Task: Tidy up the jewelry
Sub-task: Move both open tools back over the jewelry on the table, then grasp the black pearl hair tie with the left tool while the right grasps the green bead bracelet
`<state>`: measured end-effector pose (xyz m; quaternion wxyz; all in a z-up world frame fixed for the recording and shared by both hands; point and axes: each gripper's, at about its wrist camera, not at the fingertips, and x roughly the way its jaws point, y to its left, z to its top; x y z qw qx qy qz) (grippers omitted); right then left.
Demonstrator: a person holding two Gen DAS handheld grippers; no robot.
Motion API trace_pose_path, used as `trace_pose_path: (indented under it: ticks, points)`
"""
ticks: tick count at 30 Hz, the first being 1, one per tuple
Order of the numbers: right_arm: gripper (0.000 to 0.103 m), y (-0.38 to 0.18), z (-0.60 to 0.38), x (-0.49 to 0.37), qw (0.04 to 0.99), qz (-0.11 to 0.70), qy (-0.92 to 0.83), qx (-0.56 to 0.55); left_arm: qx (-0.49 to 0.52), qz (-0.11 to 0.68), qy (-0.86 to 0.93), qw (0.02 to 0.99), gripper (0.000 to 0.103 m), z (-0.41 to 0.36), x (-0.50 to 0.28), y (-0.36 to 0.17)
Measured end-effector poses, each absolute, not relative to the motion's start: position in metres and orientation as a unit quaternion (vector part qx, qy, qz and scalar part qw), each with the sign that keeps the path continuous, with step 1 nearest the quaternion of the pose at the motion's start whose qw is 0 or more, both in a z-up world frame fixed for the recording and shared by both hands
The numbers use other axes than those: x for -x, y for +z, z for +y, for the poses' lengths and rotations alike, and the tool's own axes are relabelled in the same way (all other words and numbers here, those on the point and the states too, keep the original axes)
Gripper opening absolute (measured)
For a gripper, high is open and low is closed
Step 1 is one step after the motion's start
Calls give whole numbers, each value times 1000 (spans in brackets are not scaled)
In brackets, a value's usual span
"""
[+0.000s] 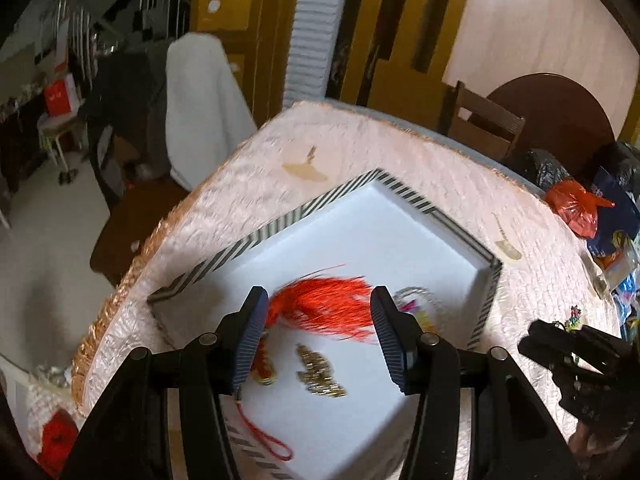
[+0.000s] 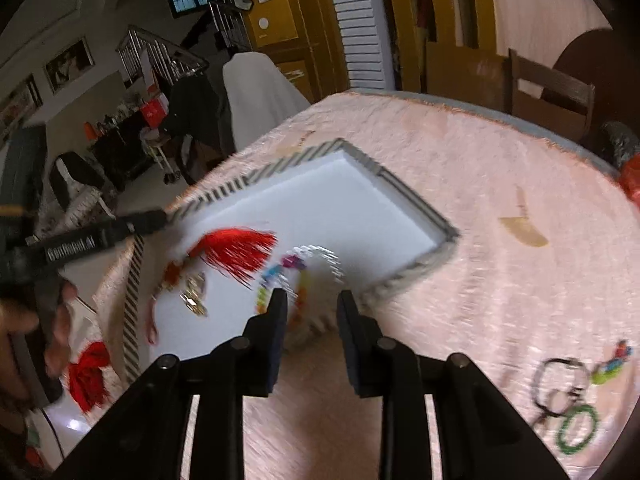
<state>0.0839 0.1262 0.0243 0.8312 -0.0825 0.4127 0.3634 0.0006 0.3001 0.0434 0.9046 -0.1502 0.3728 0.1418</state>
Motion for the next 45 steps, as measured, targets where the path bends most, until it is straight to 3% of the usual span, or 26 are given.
trace_pose_path:
  ticks: [9, 24, 35, 42, 44, 45]
  points:
    - [36, 22, 24, -67, 865, 388, 290, 133, 114, 364, 83, 921, 65, 204, -25, 40]
    - [39, -11, -158, -82, 892, 423, 158, 15, 46, 430, -24, 901, 65, 50, -70, -30]
    - [29, -30, -157, -112, 888, 428, 168, -7, 33, 416, -34, 908, 67, 32, -72, -44]
    - [27, -43, -126, -119, 889, 427, 140, 92, 33, 417, -38, 908, 73, 28, -75, -46]
    - [20, -43, -127, -119, 889, 426, 138, 94, 29, 419, -38, 907, 73, 27, -76, -46]
    - [7, -43, -130, -119, 890, 426, 130, 95, 27, 420, -41, 906, 73, 26, -77, -45]
